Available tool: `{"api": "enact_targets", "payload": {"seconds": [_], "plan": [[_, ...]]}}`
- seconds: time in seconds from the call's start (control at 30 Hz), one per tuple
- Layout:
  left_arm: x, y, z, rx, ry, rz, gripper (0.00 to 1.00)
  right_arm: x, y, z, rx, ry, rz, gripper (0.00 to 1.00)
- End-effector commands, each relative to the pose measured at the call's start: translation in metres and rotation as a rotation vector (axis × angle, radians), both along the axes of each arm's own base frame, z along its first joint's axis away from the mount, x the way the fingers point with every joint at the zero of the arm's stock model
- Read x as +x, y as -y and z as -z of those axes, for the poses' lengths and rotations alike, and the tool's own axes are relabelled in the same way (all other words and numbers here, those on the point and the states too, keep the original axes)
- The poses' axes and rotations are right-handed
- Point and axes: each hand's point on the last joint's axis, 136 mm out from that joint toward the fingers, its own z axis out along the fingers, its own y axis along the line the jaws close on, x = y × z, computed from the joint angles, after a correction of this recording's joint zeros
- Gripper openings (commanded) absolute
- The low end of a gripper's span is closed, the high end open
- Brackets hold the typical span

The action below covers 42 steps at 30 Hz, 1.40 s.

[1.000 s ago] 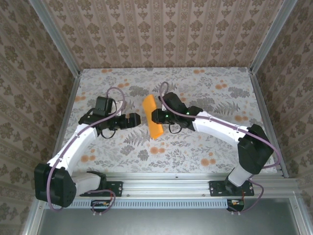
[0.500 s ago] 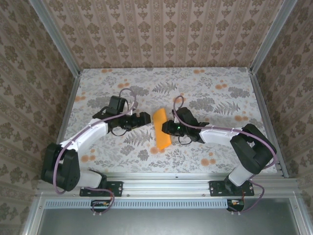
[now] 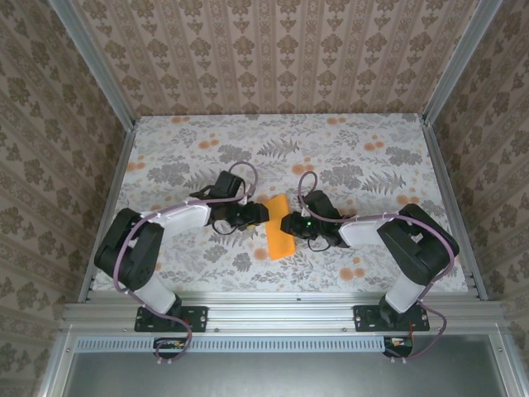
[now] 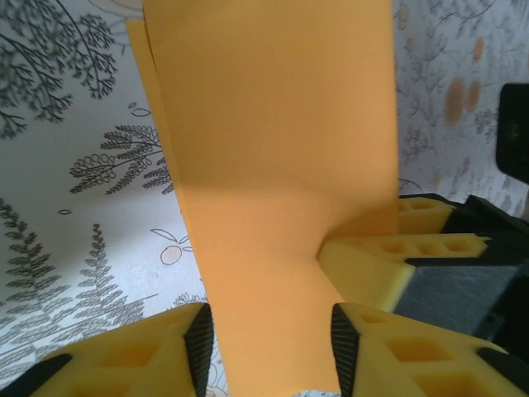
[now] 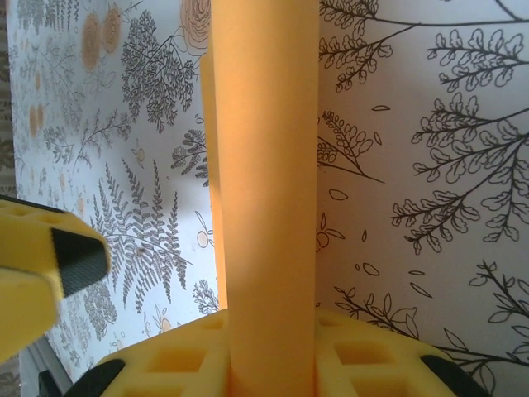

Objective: Fold a paper plane with a square sheet of paper (pick it up from the middle)

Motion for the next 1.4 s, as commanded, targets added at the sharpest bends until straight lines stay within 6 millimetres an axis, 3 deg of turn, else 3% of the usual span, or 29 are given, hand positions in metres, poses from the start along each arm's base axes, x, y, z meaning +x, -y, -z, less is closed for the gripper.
{"api": "enact_targets", "payload": {"seconds": [0.0, 0.4, 0.63, 0.8, 1.17, 1.37], "plan": [[0.012, 0.011, 0.0, -0.013, 0.027, -0.025, 0.43, 0.001, -0.001, 0.0, 0.035, -0.002, 0.001, 0.27], [0.015, 0.027, 0.021, 0.018, 0.009, 0.016, 0.26, -0.003, -0.003, 0.006, 0.035, -0.016, -0.025, 0.27], [0.008, 0.023, 0.041, 0.071, -0.018, 0.041, 0.24, -0.003, -0.002, 0.006, 0.031, -0.017, -0.03, 0.29], [0.003, 0.019, 0.051, 0.102, -0.032, 0.058, 0.24, -0.002, 0.0, 0.002, 0.006, -0.009, -0.033, 0.36], [0.001, 0.018, 0.054, 0.115, -0.034, 0.074, 0.23, 0.003, 0.023, -0.007, -0.186, 0.016, -0.067, 0.52], [0.003, 0.021, 0.047, 0.099, -0.023, 0.078, 0.23, 0.012, 0.015, -0.007, -0.211, 0.015, -0.12, 0.53]]}}
